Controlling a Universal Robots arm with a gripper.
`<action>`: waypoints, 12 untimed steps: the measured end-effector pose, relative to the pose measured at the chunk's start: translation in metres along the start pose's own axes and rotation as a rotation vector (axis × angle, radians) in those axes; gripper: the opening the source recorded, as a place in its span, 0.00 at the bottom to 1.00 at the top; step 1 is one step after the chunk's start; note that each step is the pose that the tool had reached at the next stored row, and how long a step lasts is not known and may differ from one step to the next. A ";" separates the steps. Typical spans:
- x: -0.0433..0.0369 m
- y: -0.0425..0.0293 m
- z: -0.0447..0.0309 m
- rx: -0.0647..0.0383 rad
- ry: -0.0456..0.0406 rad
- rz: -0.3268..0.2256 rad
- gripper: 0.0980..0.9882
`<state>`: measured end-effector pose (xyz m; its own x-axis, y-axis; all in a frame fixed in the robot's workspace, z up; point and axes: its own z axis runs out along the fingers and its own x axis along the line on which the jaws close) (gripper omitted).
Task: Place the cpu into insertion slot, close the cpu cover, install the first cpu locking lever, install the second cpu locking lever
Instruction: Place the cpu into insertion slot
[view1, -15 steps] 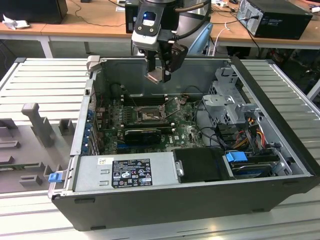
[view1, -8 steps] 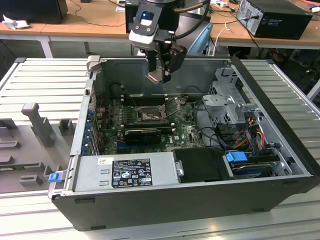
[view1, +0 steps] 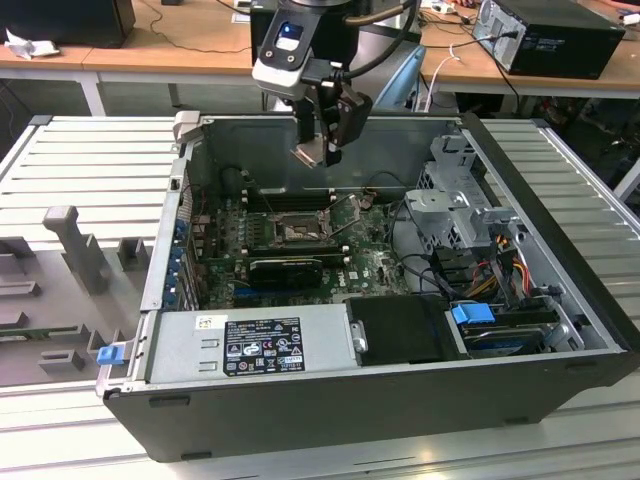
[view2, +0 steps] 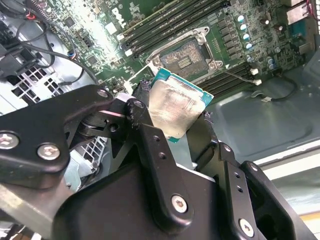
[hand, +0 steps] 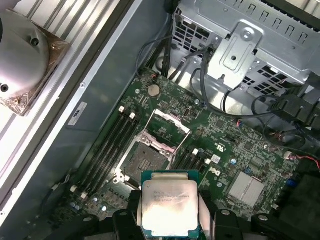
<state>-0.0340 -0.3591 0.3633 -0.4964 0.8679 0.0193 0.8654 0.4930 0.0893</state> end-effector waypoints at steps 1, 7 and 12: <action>0.0000 0.0000 0.0000 0.000 -0.0006 0.007 0.49; 0.0000 0.0000 0.0001 -0.001 -0.0043 0.049 0.49; 0.0000 0.0000 0.0005 -0.002 -0.0080 0.090 0.49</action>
<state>-0.0340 -0.3591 0.3628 -0.4157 0.9093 0.0194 0.9065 0.4125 0.0894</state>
